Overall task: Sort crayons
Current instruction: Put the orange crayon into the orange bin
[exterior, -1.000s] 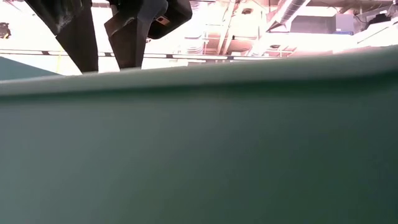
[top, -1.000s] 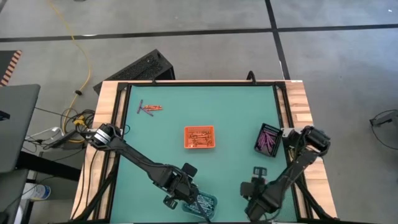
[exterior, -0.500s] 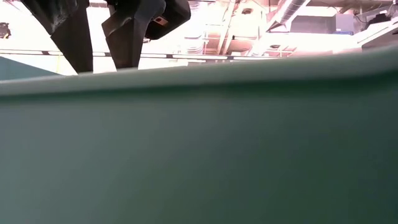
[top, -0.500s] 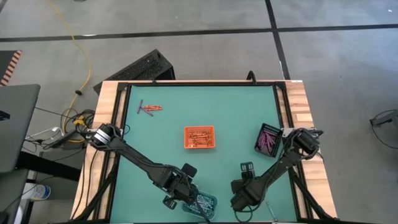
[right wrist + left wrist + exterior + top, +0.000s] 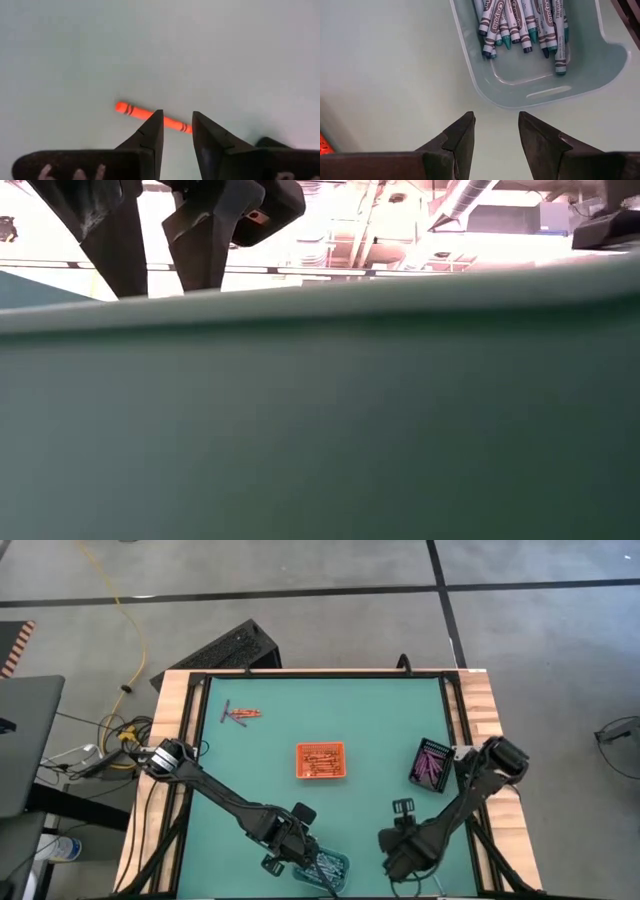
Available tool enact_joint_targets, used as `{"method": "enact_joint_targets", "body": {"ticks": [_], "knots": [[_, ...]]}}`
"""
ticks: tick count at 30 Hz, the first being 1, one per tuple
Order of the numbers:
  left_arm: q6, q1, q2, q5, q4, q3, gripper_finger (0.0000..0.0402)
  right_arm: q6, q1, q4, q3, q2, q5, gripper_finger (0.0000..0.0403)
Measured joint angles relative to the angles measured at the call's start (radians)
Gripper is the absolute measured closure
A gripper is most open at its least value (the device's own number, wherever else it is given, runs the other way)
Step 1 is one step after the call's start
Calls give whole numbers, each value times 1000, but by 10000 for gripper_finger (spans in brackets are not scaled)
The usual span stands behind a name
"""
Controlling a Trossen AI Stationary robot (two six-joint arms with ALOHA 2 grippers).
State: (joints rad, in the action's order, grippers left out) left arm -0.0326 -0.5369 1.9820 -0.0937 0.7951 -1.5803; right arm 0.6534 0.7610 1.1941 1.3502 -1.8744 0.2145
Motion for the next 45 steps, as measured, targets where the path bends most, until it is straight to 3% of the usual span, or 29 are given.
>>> {"method": "enact_joint_targets", "body": {"ticks": [13, 45], "knots": [[0, -10, 0, 0, 0, 0, 260, -288, 91, -113, -61, -12, -18, 300], [0, -10, 0, 0, 0, 0, 260, -401, 7, -266, -201, -7, -74, 311]]}}
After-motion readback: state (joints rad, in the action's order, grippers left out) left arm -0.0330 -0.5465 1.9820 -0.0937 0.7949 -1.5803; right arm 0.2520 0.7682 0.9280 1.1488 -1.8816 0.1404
